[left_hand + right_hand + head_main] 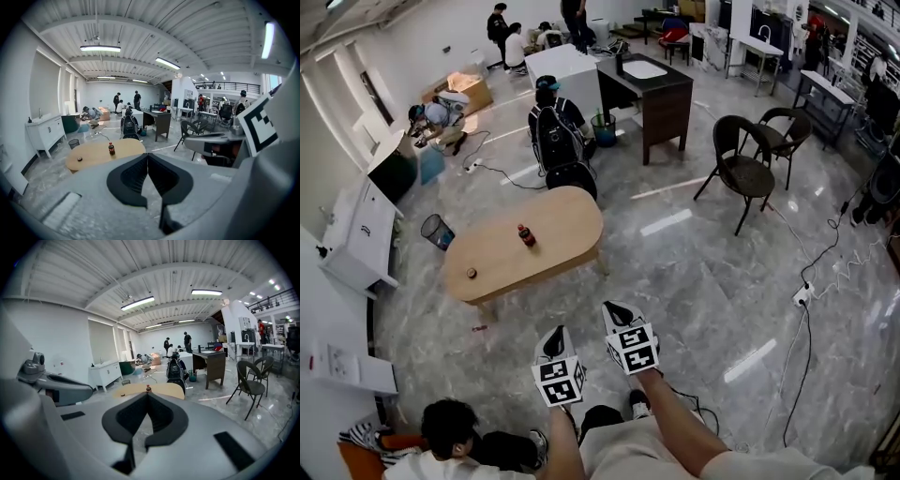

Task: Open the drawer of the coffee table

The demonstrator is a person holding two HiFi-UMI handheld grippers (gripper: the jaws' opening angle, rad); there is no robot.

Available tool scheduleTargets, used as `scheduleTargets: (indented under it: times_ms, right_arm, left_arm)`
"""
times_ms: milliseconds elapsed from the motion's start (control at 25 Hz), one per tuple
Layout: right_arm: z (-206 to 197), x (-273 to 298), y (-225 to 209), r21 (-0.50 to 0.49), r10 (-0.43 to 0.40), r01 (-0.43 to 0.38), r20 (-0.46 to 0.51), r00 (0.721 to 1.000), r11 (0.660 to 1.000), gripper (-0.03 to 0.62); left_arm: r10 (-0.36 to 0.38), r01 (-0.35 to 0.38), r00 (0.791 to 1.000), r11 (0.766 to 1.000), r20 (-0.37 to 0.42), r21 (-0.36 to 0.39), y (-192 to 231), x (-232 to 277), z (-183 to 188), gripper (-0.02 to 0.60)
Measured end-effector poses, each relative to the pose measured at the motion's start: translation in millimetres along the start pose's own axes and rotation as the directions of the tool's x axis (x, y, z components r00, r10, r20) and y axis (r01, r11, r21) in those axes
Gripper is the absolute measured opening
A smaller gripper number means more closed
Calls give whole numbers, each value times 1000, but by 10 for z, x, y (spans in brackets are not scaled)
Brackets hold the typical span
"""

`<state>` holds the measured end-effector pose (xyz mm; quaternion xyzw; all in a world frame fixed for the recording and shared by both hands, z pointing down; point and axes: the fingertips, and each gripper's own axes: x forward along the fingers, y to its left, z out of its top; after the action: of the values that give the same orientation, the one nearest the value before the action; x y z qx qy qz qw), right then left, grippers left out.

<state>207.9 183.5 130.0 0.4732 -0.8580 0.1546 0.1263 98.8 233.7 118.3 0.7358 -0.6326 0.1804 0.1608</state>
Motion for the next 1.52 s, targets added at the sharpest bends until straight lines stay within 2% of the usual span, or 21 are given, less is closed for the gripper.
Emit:
scheduleTargets:
  times_ms: [160, 440, 480, 560, 640, 720, 840, 1040, 1200, 1360, 1520]
  right_arm:
    - [-21, 187, -42, -20, 15, -16, -31, 999, 1000, 15]
    - [6, 585, -246, 15, -33, 34, -66, 997, 999, 15]
    - [16, 696, -245, 30, -9, 11, -76, 997, 999, 15]
    - [43, 967, -157, 113, 89, -78, -94, 992, 990, 15]
    - [93, 1238, -41, 226, 177, -154, -87, 980, 962, 15]
    - [149, 1462, 34, 264, 205, -177, -81, 975, 948, 15]
    - [224, 1764, 97, 231, 195, -168, -97, 976, 958, 15]
    - [249, 2277, 4, 219, 135, -101, -148, 980, 971, 15]
    - [120, 2534, -174, 246, 117, -65, -204, 972, 967, 15]
    - [-123, 2883, -357, 206, 95, -30, -314, 945, 978, 14]
    - [-267, 3223, -427, 191, 104, -41, -331, 938, 981, 14]
  left_arm:
    - [24, -25, 999, 999, -31, -29, 187, 179, -42, 11]
    - [-4, 2, 999, 999, -44, -35, 540, 614, 55, 11]
    - [-6, 4, 999, 999, -44, -46, 610, 709, 89, 11]
    - [-13, 12, 1000, 998, -27, -63, 765, 898, 234, 11]
    - [-26, 26, 1000, 998, 1, -56, 932, 1085, 427, 11]
    - [-30, 31, 999, 998, 13, -53, 1117, 1268, 566, 11]
    - [-36, 37, 999, 996, 18, -80, 1423, 1489, 661, 11]
    - [-51, 53, 998, 993, 24, -102, 1993, 1835, 728, 11]
    - [-44, 45, 999, 990, 12, -135, 2423, 2078, 598, 11]
    - [-46, 37, 997, 988, -58, -147, 2762, 2430, 239, 11]
    - [-59, 42, 992, 988, -116, -146, 2920, 2702, -103, 11]
